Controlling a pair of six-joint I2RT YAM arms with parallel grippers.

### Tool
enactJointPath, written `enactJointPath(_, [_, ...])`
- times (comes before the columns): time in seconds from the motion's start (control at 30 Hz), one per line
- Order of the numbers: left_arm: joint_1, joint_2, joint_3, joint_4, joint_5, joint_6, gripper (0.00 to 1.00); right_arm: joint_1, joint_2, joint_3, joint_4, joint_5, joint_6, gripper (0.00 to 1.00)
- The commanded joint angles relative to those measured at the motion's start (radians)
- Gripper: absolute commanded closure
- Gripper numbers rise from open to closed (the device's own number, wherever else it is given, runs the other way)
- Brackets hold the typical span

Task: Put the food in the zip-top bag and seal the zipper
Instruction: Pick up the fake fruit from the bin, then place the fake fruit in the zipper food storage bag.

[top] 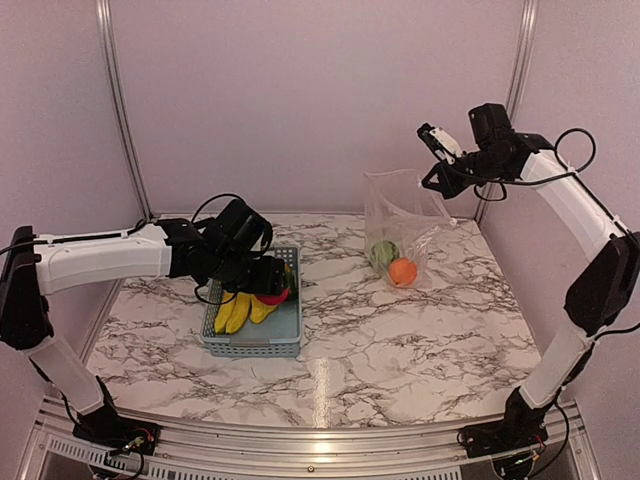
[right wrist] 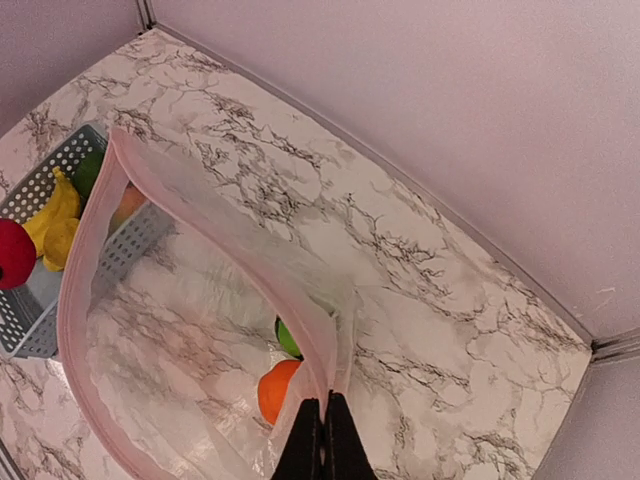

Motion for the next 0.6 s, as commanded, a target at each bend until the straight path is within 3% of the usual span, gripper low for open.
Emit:
enactJointPath(0.0, [0.000,-0.057,0.071,0.021,-0.041,0.073,0.37,-0.021,-0.001,0.076,0.001,0.192,-0.057,1.00])
enactJointPath(0.1, [-0.002,-0.070,0.104,0.058,-0.032,0.097,0.38,-0.022,-0.007,0.080,0.001,0.196,-0.074,1.00])
enactJointPath(0.57, [-0.049,-0.059,0.246,0.358,0.083,0.144,0.43,0.073,-0.036,-0.049,0.028,-0.052,-0.013,1.00])
